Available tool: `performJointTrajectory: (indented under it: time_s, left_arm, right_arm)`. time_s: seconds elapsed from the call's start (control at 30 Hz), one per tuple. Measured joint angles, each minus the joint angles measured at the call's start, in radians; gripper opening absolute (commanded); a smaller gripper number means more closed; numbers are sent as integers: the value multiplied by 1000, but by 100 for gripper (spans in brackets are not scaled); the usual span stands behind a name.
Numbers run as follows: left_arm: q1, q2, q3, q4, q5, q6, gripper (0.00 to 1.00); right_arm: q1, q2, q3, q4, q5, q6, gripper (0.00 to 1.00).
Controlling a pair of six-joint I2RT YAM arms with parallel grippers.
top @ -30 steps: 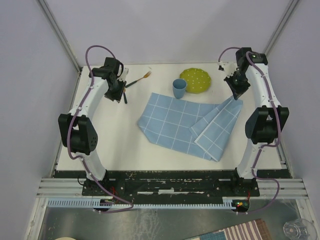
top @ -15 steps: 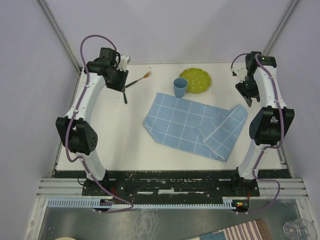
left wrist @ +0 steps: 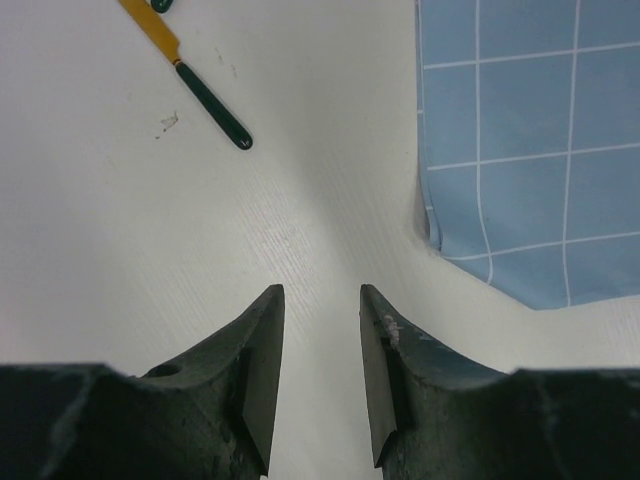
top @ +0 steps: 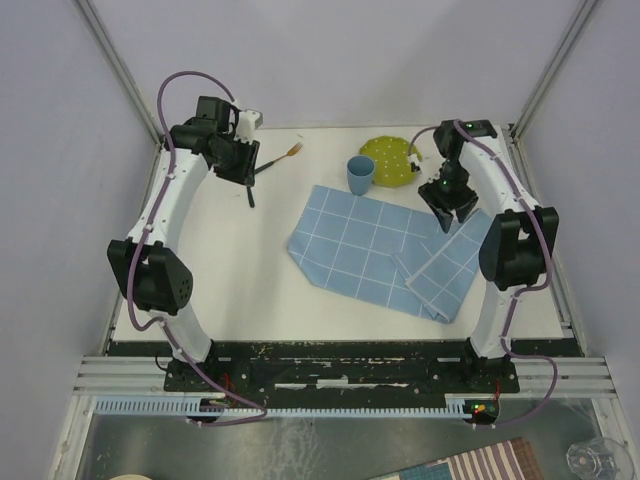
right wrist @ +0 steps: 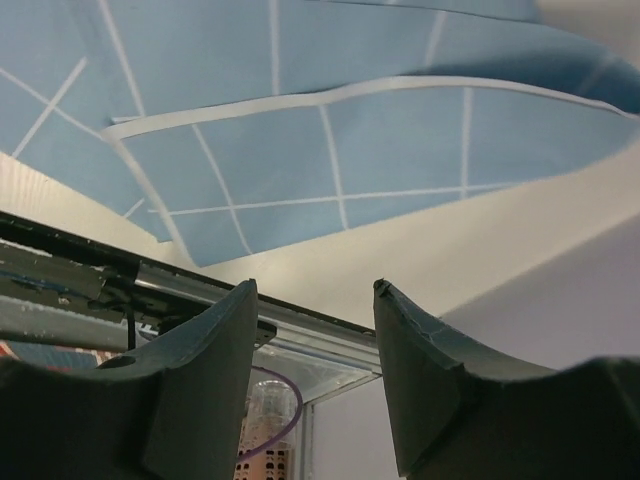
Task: Set the dinner table for one person
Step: Move the napkin to the center of the board, then flatten out the napkin at the center of the board.
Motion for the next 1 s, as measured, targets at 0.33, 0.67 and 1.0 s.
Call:
performJointTrajectory:
  time_s: [0.33, 0.67, 1.0]
  left_arm:
    - [-203, -3, -11, -26, 71, 49, 46]
    - [-474, 253, 194, -21, 304, -8, 48]
    - [-555, 681, 309, 59, 429, -164, 51]
  right_arm:
    - [24, 7, -137, 114, -62, 50, 57]
    - [-287, -153, -136, 156, -34, 51, 56]
    - [-458, -374, -271, 139, -31, -10, 56]
